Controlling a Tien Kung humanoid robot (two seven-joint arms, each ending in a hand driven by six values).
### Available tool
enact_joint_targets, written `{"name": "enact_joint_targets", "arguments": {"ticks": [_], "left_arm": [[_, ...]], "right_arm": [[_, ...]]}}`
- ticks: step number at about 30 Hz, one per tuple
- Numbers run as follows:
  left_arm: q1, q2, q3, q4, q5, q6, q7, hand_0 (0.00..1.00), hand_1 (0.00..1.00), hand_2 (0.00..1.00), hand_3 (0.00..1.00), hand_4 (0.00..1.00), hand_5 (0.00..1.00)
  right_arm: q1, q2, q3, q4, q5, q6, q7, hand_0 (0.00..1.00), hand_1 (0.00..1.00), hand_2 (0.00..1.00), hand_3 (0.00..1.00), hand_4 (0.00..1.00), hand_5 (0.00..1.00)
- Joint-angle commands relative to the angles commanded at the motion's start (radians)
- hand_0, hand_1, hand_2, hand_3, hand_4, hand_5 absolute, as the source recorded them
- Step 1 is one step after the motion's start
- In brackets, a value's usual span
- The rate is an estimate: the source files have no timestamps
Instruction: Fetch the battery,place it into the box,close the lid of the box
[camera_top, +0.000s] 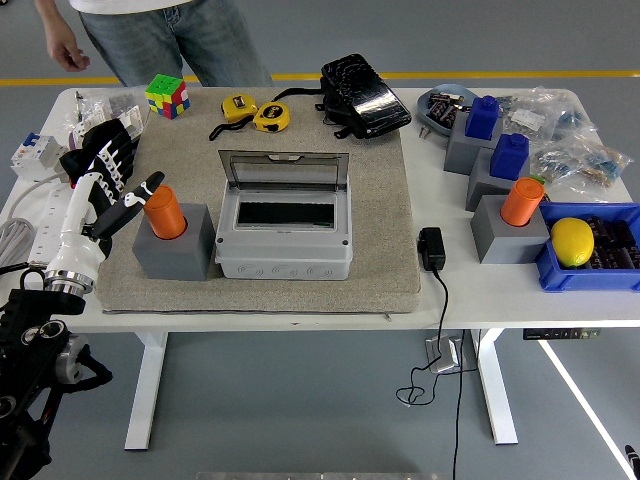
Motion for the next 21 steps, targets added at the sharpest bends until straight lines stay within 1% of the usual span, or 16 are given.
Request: {"name": "enact_joint_targets", "arguments": {"ticks": [5,6,7,8,11,12,13,16,18,19,21], "left_arm": [[-0.006,-0.008,0.010,0.003,-0.013,0.006,-0.011,0.910,0.998,0.998,0.998,0.998,0.424],[-0.008,-0.010,0.013,0.005,-0.020,0.012,-0.018,0.866,0.961,0.973,0.952,0.998,0.429],[-0.010,-0.011,0.016,0.007,-0.028,0.020,-0.027,0.866,0.961,0.973,0.952,0.998,0.429],[-0.012,-0.013,0.020,0.008,-0.044,0.038,-0.043,0.866,0.961,0.973,0.952,0.998,0.429],[-0.015,-0.016,0.029,0.012,-0.065,0.059,-0.062,0.866,0.961,0.973,0.952,0.998,0.429],[-0.016,-0.016,0.032,0.012,-0.067,0.061,-0.063,0.866,0.961,0.973,0.952,0.998,0.429],[-0.017,-0.017,0.033,0.013,-0.065,0.059,-0.060,0.843,0.932,0.949,0.931,0.998,0.435],[-0.017,-0.019,0.033,0.016,-0.056,0.053,-0.052,0.843,0.932,0.949,0.931,0.998,0.435],[-0.018,-0.020,0.037,0.023,-0.060,0.056,-0.054,0.843,0.932,0.949,0.931,0.998,0.435],[-0.018,-0.019,0.040,0.026,-0.065,0.061,-0.058,0.804,0.866,0.871,0.872,0.998,0.441],[-0.019,-0.020,0.045,0.037,-0.075,0.071,-0.066,0.804,0.866,0.871,0.872,0.998,0.441]], "right_arm": [[0.002,0.000,-0.001,0.000,0.002,0.000,0.000,0.820,0.759,0.734,0.793,0.998,0.970],[0.002,0.000,-0.002,0.000,0.004,0.000,0.001,0.820,0.759,0.734,0.793,0.998,0.970],[0.003,0.000,-0.003,0.000,0.005,0.000,0.001,0.820,0.759,0.734,0.793,0.998,0.970],[0.004,0.001,-0.001,0.000,0.004,0.000,0.001,0.820,0.759,0.734,0.793,0.998,0.970],[0.003,0.002,0.000,0.000,0.004,0.001,0.000,0.820,0.759,0.734,0.793,0.998,0.970],[0.003,0.003,0.001,0.000,0.003,0.001,0.000,0.820,0.759,0.734,0.793,0.998,0.970],[0.003,0.003,0.001,0.000,0.003,0.001,0.001,0.820,0.759,0.734,0.793,0.998,0.970],[0.003,0.003,0.000,0.000,0.006,0.001,0.002,0.820,0.759,0.734,0.793,0.998,0.970],[0.003,0.003,0.000,0.000,0.005,0.001,0.001,0.820,0.759,0.734,0.793,0.998,0.970],[0.003,0.003,0.001,0.000,0.005,0.001,0.001,0.821,0.759,0.734,0.794,0.998,0.969],[0.004,0.004,-0.001,0.000,0.007,0.002,0.002,0.821,0.759,0.734,0.794,0.998,0.969]]}}
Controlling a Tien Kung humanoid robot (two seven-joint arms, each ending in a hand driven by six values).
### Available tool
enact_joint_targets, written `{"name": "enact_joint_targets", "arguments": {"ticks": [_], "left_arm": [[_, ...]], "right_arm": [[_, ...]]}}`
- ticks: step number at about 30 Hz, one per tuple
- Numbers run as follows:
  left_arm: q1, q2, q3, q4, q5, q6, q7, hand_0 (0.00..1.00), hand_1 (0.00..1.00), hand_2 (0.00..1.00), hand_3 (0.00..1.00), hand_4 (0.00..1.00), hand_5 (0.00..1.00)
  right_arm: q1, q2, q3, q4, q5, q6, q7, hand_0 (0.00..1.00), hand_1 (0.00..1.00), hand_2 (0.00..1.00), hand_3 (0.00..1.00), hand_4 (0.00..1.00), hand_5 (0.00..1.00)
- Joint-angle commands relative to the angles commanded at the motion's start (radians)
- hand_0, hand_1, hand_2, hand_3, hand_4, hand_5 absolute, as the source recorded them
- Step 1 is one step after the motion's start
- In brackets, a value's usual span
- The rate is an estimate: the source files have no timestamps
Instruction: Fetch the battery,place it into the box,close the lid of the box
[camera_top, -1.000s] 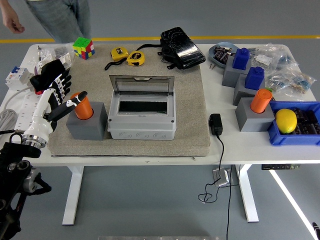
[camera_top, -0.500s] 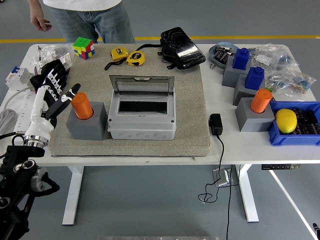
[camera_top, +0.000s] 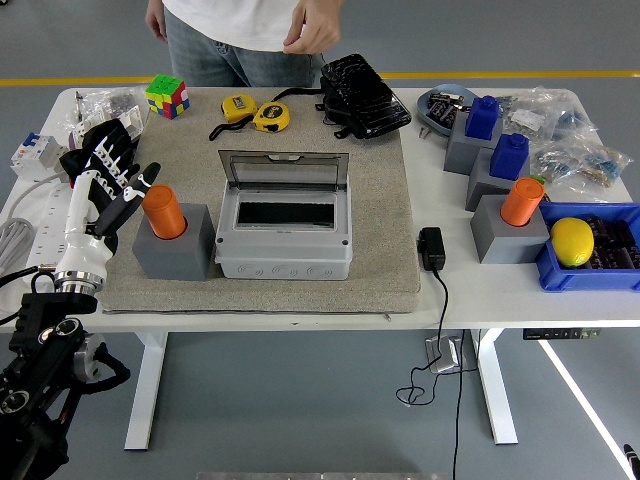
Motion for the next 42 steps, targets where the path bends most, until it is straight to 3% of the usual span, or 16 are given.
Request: {"name": "enact_joint_targets", "arguments": {"ticks": [3,4,11,27,28,33,34,39,40,42], "left_arm": [[-0.002,-0.001,0.002,0.010,0.007,0.000,0.004,0.804,0.866,0.871,0.872,0.998,0.441],[-0.002,0.000,0.002,0.011,0.018,-0.003,0.011,0.758,0.807,0.798,0.803,0.998,0.447],[-0.008,0.007,0.009,0.011,0.113,-0.033,0.067,0.767,0.806,0.799,0.811,0.998,0.445],[-0.012,0.004,0.024,0.018,0.154,-0.021,0.077,0.769,0.812,0.804,0.822,0.998,0.421],[-0.013,0.004,0.024,0.018,0.154,-0.020,0.077,0.732,0.804,0.801,0.825,0.998,0.290],[-0.013,0.004,0.028,0.014,0.175,-0.006,0.084,0.732,0.804,0.801,0.825,0.998,0.290],[-0.013,0.004,0.030,0.014,0.179,-0.002,0.085,0.704,0.780,0.789,0.821,0.998,0.096],[-0.009,0.003,0.034,0.013,0.189,0.021,0.085,0.704,0.780,0.789,0.821,0.998,0.096],[-0.009,0.003,0.035,0.012,0.193,0.028,0.086,0.689,0.763,0.776,0.815,0.998,0.023],[-0.009,0.003,0.038,0.009,0.201,0.043,0.089,0.689,0.763,0.776,0.815,0.998,0.023]], "right_arm": [[0.001,0.001,0.000,0.000,0.000,0.000,0.000,0.821,0.759,0.734,0.794,0.998,0.969],[0.001,0.001,-0.001,0.000,0.001,0.000,0.001,0.821,0.759,0.734,0.793,0.998,0.967],[0.002,0.000,0.001,0.000,0.000,-0.001,0.001,0.821,0.759,0.734,0.793,0.998,0.966],[0.002,-0.001,0.009,0.000,-0.003,0.000,0.002,0.820,0.758,0.734,0.794,0.998,0.965],[0.002,-0.001,0.008,0.000,-0.003,0.000,0.002,0.821,0.759,0.734,0.793,0.998,0.966],[0.003,-0.001,0.006,0.000,-0.002,0.000,0.002,0.821,0.759,0.734,0.793,0.998,0.966],[0.003,-0.001,0.006,0.000,-0.002,0.000,0.002,0.821,0.759,0.734,0.793,0.998,0.966],[0.001,-0.001,0.006,0.000,-0.003,-0.001,0.001,0.821,0.759,0.734,0.793,0.998,0.966],[0.000,-0.002,0.007,0.000,-0.005,-0.001,0.001,0.821,0.759,0.734,0.794,0.998,0.967],[-0.001,-0.002,0.008,0.000,-0.006,-0.001,0.000,0.821,0.759,0.734,0.794,0.998,0.967]]}}
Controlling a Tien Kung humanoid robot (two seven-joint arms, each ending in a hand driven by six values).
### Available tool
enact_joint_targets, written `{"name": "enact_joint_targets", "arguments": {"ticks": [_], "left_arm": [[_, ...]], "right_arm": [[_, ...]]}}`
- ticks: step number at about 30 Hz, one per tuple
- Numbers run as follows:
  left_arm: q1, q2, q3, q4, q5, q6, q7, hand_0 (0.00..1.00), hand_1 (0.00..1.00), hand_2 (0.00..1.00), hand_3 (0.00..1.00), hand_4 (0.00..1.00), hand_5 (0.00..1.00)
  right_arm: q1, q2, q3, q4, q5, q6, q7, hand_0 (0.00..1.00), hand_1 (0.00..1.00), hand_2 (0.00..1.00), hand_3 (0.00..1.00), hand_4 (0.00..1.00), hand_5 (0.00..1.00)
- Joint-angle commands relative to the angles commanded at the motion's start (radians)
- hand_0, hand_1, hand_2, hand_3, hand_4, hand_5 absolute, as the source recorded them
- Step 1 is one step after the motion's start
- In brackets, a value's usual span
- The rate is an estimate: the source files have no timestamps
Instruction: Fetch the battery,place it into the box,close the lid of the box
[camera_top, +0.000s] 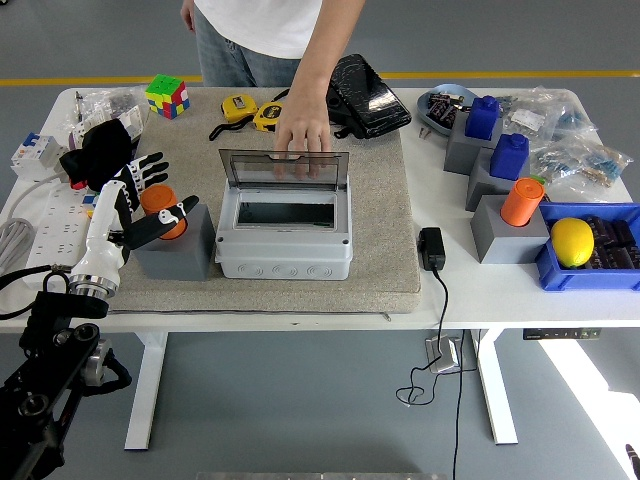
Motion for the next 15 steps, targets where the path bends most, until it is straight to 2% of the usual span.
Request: {"name": "enact_joint_targets", "arguments": {"ticks": [8,15], "left_arm": [[0.000,-0.005,0.021,0.001,0.008,0.061,-0.015,0.673,0.750,0.739,0.779,0.998,0.002],[-0.009,-0.026,0.039,0.024,-0.040,0.045,-0.043,0.677,0.750,0.731,0.766,0.998,0.002]], "right_arm": [[0.000,-0.001,-0.004,0.000,0.001,0.000,-0.001,0.821,0.759,0.734,0.793,0.998,0.970],[0.000,0.000,-0.003,0.000,0.002,0.000,-0.001,0.821,0.759,0.733,0.793,0.998,0.970]]}}
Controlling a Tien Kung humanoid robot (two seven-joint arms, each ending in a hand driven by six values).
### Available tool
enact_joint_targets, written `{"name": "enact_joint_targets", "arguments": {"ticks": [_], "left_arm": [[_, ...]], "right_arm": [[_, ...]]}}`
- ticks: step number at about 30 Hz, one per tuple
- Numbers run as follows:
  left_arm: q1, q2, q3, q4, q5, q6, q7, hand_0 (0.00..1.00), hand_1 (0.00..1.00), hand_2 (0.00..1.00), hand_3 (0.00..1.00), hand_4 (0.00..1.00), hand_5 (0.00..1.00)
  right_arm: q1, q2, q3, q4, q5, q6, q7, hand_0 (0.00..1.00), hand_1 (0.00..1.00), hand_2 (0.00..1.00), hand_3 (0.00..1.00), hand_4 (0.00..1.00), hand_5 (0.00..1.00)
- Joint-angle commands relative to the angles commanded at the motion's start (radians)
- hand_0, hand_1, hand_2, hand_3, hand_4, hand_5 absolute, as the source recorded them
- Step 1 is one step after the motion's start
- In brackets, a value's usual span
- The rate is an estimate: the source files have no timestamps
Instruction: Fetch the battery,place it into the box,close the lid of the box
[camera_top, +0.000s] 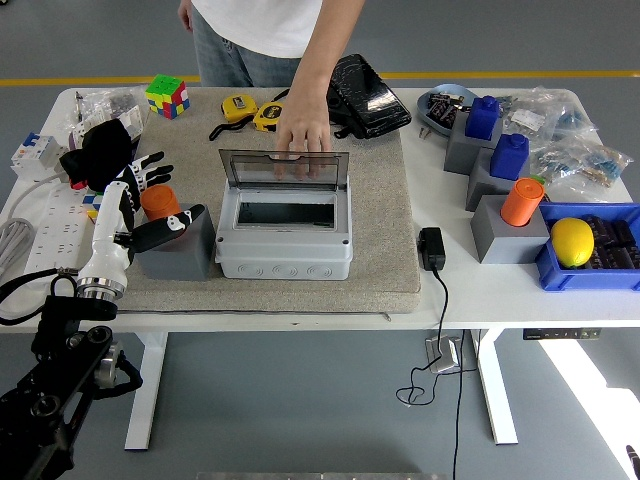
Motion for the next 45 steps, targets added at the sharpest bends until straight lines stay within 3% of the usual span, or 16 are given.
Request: {"name": "enact_joint_targets", "arguments": {"ticks": [8,36,37,42,43,45], "left_arm": [[-0.013,-0.012,0.015,0.043,-0.166,-0.086,-0.044,0.719,0.784,0.746,0.782,0.998,0.044],[-0.060,-0.012,0.027,0.124,-0.134,-0.033,-0.053,0.724,0.777,0.735,0.753,0.998,0.069],[-0.061,-0.012,0.026,0.123,-0.133,-0.031,-0.053,0.697,0.746,0.700,0.710,0.998,0.058],[-0.060,-0.013,0.029,0.119,-0.116,-0.015,-0.046,0.697,0.746,0.700,0.710,0.998,0.058],[-0.059,-0.013,0.029,0.117,-0.112,-0.013,-0.045,0.676,0.726,0.671,0.681,0.998,0.002],[-0.058,-0.012,0.031,0.116,-0.106,-0.007,-0.042,0.676,0.726,0.671,0.681,0.998,0.002]], "right_arm": [[0.002,0.001,-0.001,0.000,0.002,0.000,0.000,0.821,0.759,0.734,0.794,0.998,0.973],[0.002,0.005,0.006,0.000,0.004,0.000,0.002,0.820,0.759,0.734,0.794,0.998,0.983],[0.002,0.005,0.007,0.000,0.003,0.000,0.002,0.821,0.759,0.734,0.794,0.998,0.986],[0.002,0.002,0.006,0.000,0.004,-0.001,0.001,0.821,0.759,0.734,0.794,0.998,0.986],[0.002,0.002,0.005,0.000,0.005,-0.001,0.001,0.821,0.760,0.734,0.794,0.998,0.986],[0.001,0.002,0.005,0.000,0.005,-0.002,0.001,0.821,0.760,0.734,0.794,0.998,0.986]]}}
